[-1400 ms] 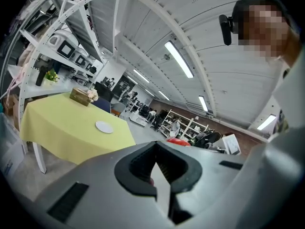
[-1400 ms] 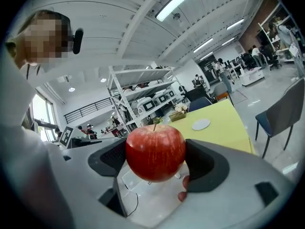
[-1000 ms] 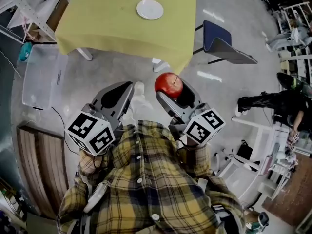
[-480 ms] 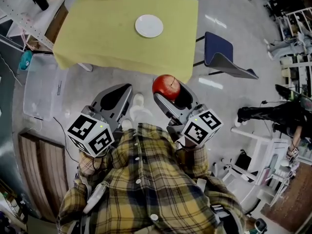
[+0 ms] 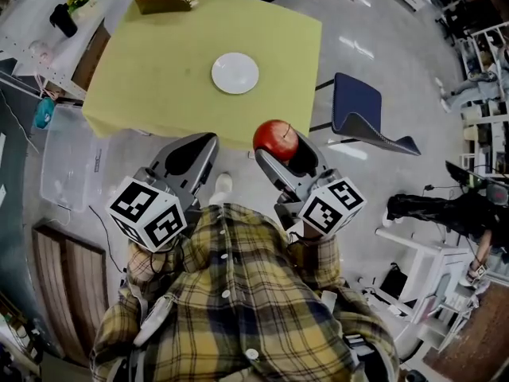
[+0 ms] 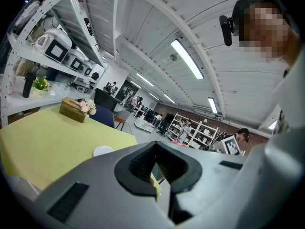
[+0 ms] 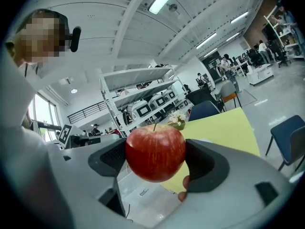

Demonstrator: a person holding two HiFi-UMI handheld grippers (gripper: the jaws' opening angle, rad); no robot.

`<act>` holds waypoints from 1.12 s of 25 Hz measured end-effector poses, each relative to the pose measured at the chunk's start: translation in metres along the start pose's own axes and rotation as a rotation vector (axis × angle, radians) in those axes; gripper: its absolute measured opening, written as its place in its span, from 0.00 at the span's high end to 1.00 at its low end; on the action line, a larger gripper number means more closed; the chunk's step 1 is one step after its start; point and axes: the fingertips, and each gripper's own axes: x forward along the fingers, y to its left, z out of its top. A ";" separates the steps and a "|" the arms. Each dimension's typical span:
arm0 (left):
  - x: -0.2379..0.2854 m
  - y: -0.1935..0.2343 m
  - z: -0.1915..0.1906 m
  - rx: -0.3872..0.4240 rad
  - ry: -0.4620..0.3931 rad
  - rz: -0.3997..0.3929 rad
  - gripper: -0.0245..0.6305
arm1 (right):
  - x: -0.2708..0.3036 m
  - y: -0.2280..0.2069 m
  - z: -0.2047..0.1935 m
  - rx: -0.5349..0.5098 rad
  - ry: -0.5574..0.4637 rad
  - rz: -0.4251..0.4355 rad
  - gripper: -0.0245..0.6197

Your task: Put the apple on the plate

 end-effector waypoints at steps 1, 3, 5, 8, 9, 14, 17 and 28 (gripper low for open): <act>0.005 0.002 0.003 0.003 -0.005 0.002 0.95 | 0.002 -0.004 0.003 -0.002 -0.002 0.004 0.39; 0.015 0.004 0.008 0.006 -0.014 0.003 0.95 | 0.007 -0.012 0.009 -0.006 -0.004 0.012 0.39; 0.022 0.004 0.010 0.010 -0.018 0.001 0.95 | 0.010 -0.018 0.013 -0.004 -0.003 0.020 0.39; 0.032 0.007 0.011 0.017 -0.012 0.002 0.95 | 0.015 -0.025 0.015 0.005 0.003 0.028 0.39; 0.034 0.009 0.012 0.016 -0.009 0.004 0.95 | 0.018 -0.027 0.015 0.008 0.007 0.028 0.39; 0.044 0.031 0.020 0.005 0.003 -0.013 0.95 | 0.042 -0.032 0.015 0.020 0.022 0.018 0.39; 0.053 0.047 0.025 -0.004 0.022 -0.036 0.95 | 0.057 -0.036 0.016 0.030 0.021 -0.002 0.39; 0.108 0.119 0.073 0.024 0.151 -0.184 0.95 | 0.130 -0.056 0.050 0.084 -0.056 -0.163 0.39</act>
